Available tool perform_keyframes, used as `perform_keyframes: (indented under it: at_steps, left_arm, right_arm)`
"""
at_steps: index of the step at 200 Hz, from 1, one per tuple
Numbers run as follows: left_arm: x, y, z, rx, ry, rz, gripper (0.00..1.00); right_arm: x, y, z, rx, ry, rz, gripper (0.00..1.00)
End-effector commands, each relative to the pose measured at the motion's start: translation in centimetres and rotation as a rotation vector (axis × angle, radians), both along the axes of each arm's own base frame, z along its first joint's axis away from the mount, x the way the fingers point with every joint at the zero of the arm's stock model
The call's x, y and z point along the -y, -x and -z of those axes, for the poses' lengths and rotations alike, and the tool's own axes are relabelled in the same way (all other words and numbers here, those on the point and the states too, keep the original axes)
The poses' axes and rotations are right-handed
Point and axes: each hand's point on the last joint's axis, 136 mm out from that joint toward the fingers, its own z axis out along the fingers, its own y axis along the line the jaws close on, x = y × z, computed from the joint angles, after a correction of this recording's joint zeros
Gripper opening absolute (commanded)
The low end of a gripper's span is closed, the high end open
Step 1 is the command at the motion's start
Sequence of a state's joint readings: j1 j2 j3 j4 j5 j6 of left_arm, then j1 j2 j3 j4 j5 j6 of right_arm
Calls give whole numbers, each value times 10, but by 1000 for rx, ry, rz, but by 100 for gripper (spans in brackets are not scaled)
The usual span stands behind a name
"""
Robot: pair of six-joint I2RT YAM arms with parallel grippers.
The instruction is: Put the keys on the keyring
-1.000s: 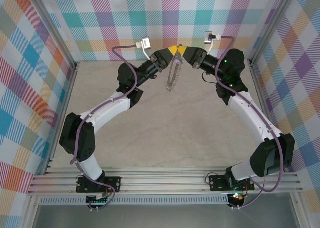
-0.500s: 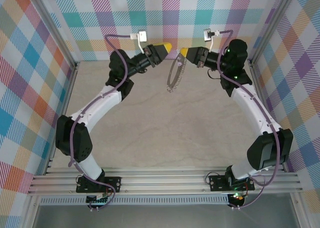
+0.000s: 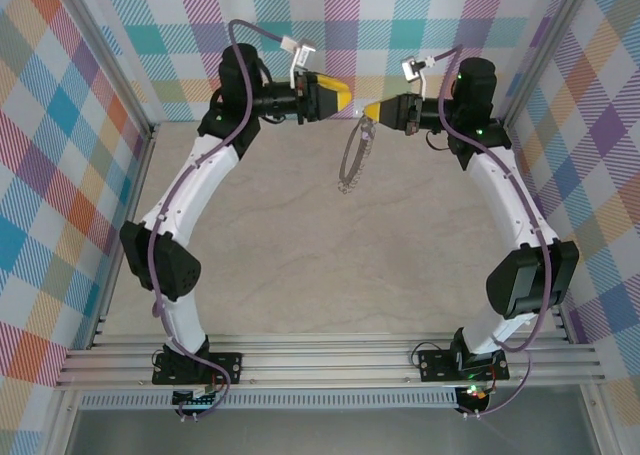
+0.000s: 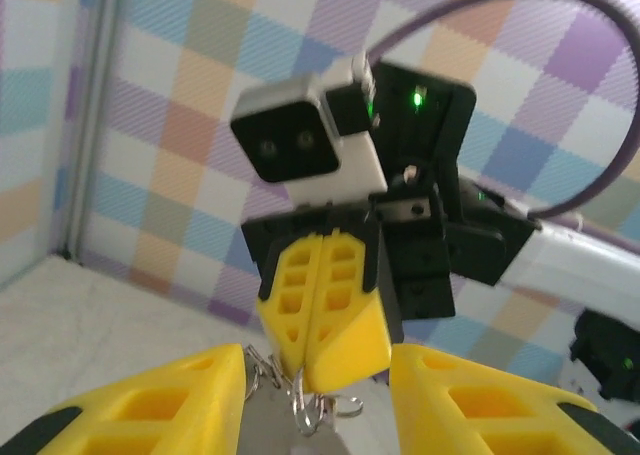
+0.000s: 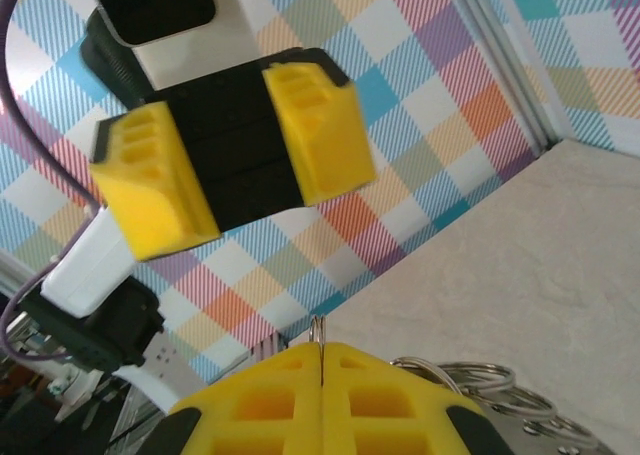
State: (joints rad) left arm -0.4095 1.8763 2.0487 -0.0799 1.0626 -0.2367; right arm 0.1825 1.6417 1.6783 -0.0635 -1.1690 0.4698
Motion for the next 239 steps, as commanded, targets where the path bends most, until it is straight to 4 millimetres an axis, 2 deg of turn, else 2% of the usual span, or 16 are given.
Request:
perform_keyframes:
  at_steps: [1,48,188,239]
  left_arm:
    - [-3,15,25,-45,-99,111,41]
    - [2,16,27,-53,-101,161,37]
    - [25,21,30,-55,-97,227,36]
    - [30,28,29,-51,-94,257,26]
  right_arm:
    - [0,15,-7,48,-1,-78,0]
    - [0,15,-2,35,-5,-82,0]
    - [-1,13,4,20,-10,-93,0]
    - [-2,13,6,18,-10,-91,0]
